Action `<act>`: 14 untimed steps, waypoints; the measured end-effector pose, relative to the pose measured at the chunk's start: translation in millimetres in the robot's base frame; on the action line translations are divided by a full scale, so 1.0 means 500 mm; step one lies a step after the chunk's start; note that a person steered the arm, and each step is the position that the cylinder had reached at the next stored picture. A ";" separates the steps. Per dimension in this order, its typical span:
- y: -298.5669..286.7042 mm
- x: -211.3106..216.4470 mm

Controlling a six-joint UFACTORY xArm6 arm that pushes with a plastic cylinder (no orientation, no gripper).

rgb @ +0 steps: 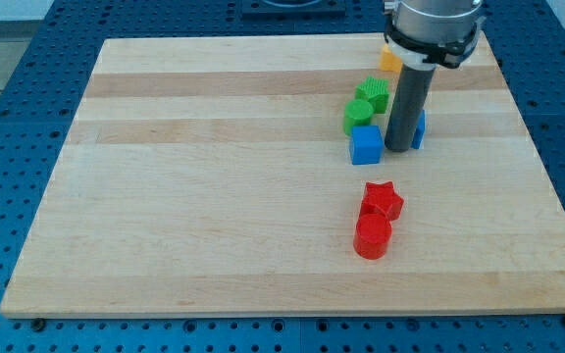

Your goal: Push the triangle into the yellow blocks

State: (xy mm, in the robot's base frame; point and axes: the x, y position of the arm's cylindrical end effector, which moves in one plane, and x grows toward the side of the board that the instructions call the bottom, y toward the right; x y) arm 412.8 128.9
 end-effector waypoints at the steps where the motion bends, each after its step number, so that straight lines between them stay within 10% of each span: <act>1: 0.002 -0.025; 14: 0.193 -0.213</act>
State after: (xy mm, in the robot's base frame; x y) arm 306.2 225.3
